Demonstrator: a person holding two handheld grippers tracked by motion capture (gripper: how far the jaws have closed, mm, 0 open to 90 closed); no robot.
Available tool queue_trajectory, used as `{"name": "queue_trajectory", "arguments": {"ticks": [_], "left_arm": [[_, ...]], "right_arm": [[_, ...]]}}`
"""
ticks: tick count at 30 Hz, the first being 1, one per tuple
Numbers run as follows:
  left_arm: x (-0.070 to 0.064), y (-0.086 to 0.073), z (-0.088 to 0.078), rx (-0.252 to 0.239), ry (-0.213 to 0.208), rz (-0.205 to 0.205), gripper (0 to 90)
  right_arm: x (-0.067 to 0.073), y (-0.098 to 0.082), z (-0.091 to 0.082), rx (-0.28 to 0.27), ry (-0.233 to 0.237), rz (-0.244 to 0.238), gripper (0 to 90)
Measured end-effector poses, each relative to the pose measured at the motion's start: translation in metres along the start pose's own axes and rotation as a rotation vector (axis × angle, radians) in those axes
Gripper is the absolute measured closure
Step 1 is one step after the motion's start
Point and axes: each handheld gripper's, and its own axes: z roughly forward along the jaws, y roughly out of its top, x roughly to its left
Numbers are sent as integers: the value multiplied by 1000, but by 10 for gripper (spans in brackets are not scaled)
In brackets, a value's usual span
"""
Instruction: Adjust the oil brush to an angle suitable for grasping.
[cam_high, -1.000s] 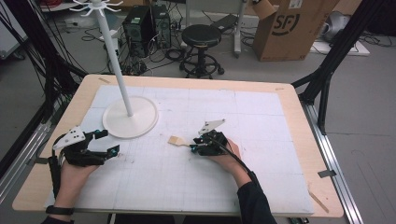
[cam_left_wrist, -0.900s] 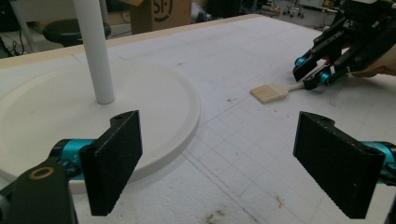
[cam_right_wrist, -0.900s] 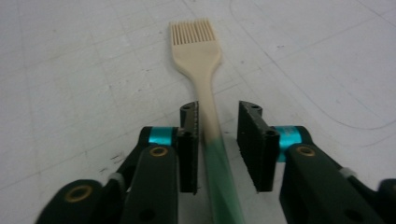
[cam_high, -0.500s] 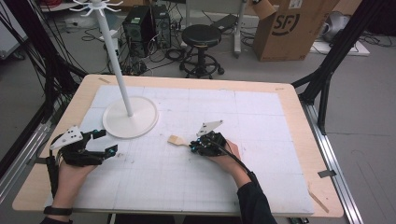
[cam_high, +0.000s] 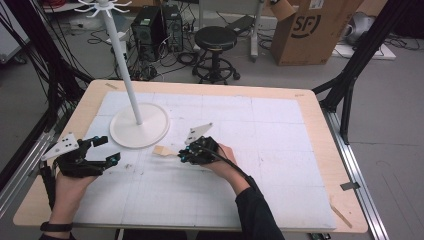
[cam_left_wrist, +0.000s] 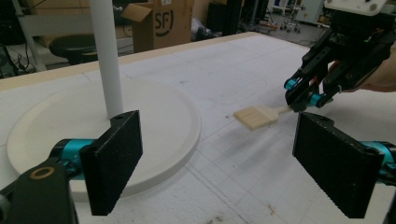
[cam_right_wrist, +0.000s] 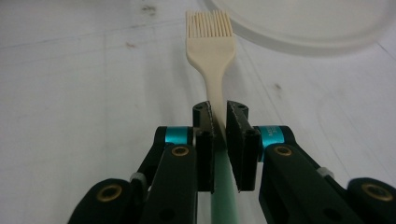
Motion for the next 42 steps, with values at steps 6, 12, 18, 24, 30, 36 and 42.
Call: {"name": "queue_trajectory", "arguments": {"ticks": [6,12,18,24,30,36,42], "left_arm": [[2,2,-6,-17,-1,-7,166],[1,3,-10,-31,-3,-10,167],[2,3,-12,-34,-4,-16,167],[2,2,-14,-37,-5,-19,167],[2,2,-15,-43,-4,-22,167],[2,2,-15,-37,-8,-19,167],[2,1,-15,-31,-8,-21,166]], "right_arm": [[15,36,31,22,86,-101,824],[30,61,65,43,177,-173,823],[48,78,99,54,244,-236,823],[60,87,120,83,285,-263,821],[64,87,128,95,284,-267,793],[59,89,117,60,264,-221,639],[48,84,82,1,199,-141,478]]}}
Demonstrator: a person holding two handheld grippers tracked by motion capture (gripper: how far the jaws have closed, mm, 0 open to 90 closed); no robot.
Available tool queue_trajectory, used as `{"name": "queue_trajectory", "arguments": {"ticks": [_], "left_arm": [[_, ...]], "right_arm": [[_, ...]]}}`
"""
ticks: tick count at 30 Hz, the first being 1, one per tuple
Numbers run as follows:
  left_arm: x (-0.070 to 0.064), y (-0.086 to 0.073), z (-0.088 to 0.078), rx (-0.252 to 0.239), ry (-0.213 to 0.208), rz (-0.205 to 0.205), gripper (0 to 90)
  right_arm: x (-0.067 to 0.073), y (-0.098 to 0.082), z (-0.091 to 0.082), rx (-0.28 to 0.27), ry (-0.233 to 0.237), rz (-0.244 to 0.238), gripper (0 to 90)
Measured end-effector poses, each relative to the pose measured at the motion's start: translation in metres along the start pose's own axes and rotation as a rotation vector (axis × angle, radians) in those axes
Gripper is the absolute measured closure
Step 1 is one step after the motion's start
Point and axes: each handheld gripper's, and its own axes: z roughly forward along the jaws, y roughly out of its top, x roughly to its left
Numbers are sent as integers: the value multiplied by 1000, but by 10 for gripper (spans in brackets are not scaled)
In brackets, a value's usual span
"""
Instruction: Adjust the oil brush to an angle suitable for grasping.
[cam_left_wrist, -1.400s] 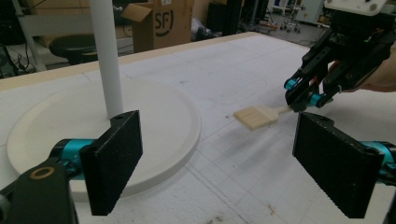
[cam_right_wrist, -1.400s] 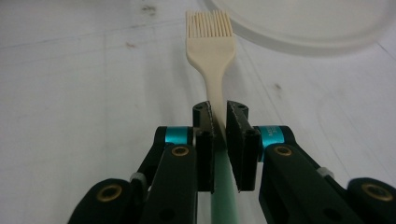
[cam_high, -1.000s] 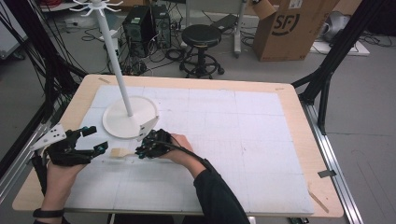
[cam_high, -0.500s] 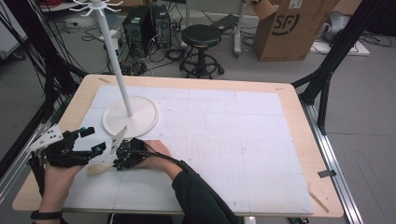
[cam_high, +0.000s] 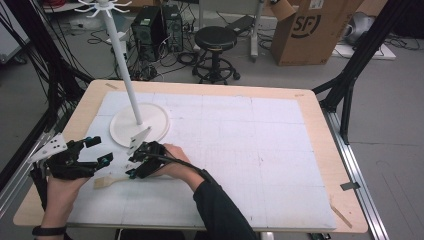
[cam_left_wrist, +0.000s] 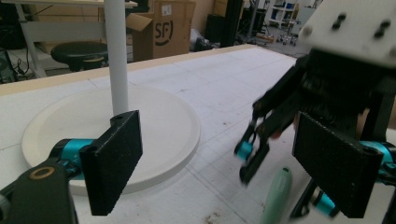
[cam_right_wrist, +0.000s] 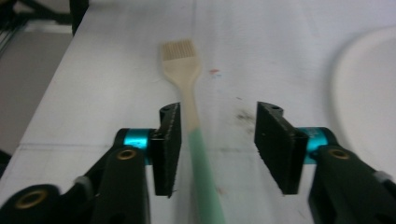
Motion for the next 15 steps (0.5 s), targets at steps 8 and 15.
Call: {"name": "queue_trajectory", "arguments": {"ticks": [8,15], "left_arm": [[0,-3,5,28,2,23,162],[-1,-4,8,39,-3,40,163]], "right_arm": [[-8,-42,-84,-124,-146,108,389],[-4,-96,-157,-259,-264,210,315]]}}
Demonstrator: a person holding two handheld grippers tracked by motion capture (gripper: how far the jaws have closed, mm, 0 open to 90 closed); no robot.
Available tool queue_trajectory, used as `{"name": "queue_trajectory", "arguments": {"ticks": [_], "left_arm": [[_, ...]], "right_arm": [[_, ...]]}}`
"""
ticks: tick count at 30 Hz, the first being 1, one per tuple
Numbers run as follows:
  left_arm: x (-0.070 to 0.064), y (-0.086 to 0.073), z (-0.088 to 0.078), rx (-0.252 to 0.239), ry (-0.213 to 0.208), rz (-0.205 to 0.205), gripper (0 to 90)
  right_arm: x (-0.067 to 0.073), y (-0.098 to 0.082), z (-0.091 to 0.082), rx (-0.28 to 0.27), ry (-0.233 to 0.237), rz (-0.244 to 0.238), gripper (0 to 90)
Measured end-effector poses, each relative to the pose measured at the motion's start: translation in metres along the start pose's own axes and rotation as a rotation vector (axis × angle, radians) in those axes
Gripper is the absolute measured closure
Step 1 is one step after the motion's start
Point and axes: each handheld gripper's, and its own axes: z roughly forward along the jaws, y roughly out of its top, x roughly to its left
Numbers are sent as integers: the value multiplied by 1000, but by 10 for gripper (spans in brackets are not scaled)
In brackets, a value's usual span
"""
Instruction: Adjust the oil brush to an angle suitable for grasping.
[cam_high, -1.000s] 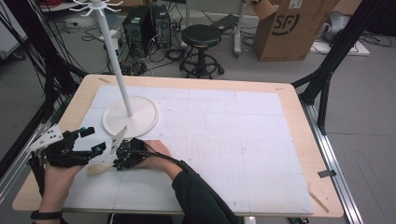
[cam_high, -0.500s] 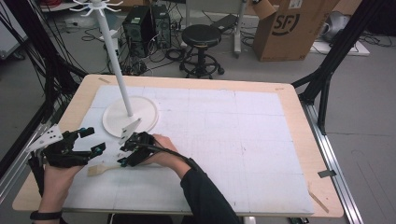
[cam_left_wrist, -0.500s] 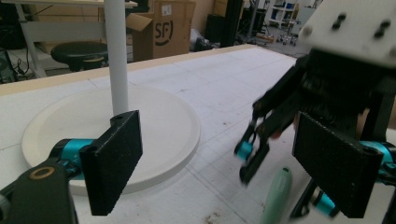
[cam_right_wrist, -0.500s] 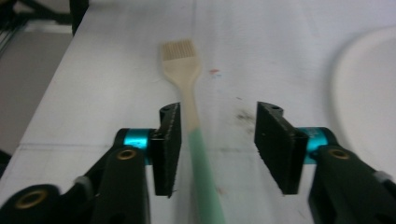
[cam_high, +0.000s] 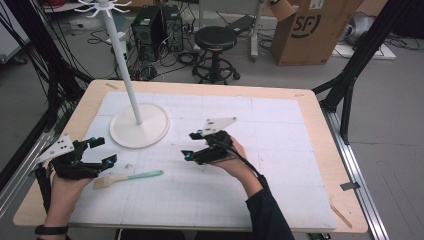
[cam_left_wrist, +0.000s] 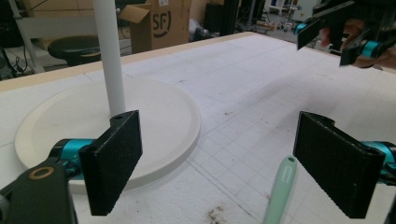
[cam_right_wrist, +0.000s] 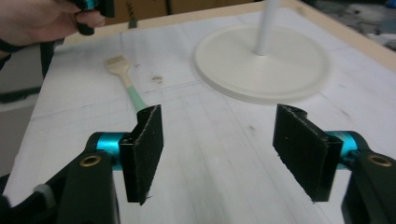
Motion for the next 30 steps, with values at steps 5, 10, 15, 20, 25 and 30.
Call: {"name": "queue_trajectory", "arguments": {"ticks": [5,10,15,20,25,30], "left_arm": [[0,-1,0,-5,3,14,163],[0,-1,0,-3,3,22,164],[0,-2,-1,0,13,28,164],[1,-2,0,1,13,19,164],[1,-4,1,-5,-5,3,164],[1,-3,3,-15,-4,-4,164]], "right_arm": [[-9,-27,-51,-63,-93,56,280],[-13,-63,-98,-122,-214,126,215],[-15,-96,-133,-157,-315,193,173],[-18,-120,-158,-188,-411,240,162],[-19,-133,-172,-202,-481,286,162],[-20,-143,-182,-207,-518,305,162]]}}
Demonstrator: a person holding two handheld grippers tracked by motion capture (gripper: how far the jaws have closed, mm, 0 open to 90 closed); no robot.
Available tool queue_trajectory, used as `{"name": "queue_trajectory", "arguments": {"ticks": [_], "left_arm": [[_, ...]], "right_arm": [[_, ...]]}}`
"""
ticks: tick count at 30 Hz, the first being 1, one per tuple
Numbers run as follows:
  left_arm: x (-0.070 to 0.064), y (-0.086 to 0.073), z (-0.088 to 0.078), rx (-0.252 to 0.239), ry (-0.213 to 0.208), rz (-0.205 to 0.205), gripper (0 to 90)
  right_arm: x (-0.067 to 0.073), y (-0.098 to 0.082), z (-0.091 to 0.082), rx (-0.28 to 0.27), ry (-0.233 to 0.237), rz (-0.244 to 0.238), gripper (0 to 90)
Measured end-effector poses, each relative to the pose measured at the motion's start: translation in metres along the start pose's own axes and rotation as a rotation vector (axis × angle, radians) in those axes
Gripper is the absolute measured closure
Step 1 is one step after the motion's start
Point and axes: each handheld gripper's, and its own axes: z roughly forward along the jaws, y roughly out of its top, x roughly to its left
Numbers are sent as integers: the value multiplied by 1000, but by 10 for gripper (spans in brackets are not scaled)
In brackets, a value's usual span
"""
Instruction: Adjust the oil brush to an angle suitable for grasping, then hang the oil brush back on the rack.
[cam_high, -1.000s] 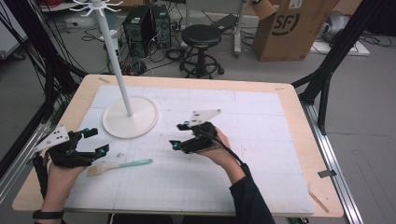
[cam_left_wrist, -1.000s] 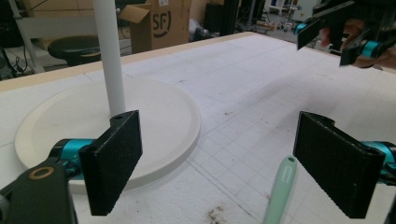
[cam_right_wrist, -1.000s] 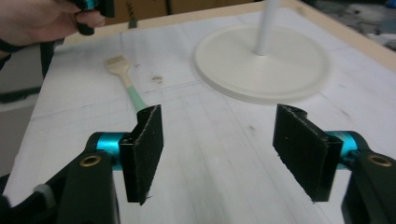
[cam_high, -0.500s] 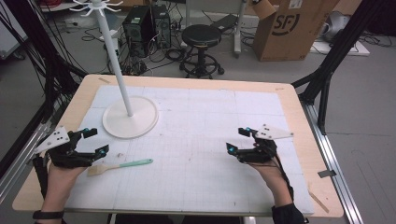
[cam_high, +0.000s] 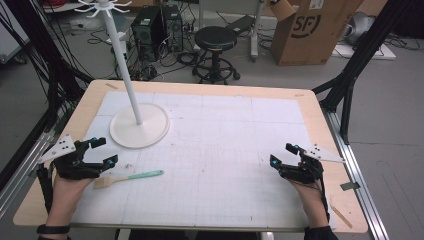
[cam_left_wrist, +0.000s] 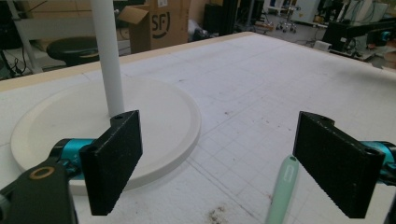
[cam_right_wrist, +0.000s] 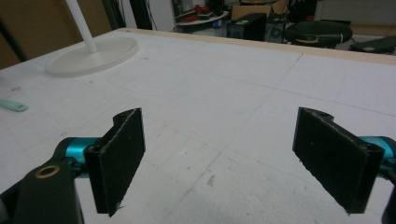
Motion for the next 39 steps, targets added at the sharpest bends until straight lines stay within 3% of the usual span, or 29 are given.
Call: {"name": "queue_trajectory", "arguments": {"ticks": [9,16,21,28,30,35,39], "left_arm": [[1,1,1,-10,3,-9,164],[1,2,-2,12,5,19,160],[-2,4,-6,14,-27,55,160],[-6,2,-1,64,-92,101,161],[-8,1,2,82,-94,116,161],[-11,-2,6,128,-155,139,161],[-12,-6,7,161,-167,149,163]], "right_arm": [[-3,0,-8,-20,-19,21,160],[-9,-1,-15,-31,-38,35,159],[-11,-2,-16,-28,-41,31,159],[-11,-2,-17,-25,-43,32,159],[-11,-2,-18,-23,-44,31,159],[-12,-3,-18,-24,-45,30,159],[-12,-3,-18,-24,-41,27,160]]}}
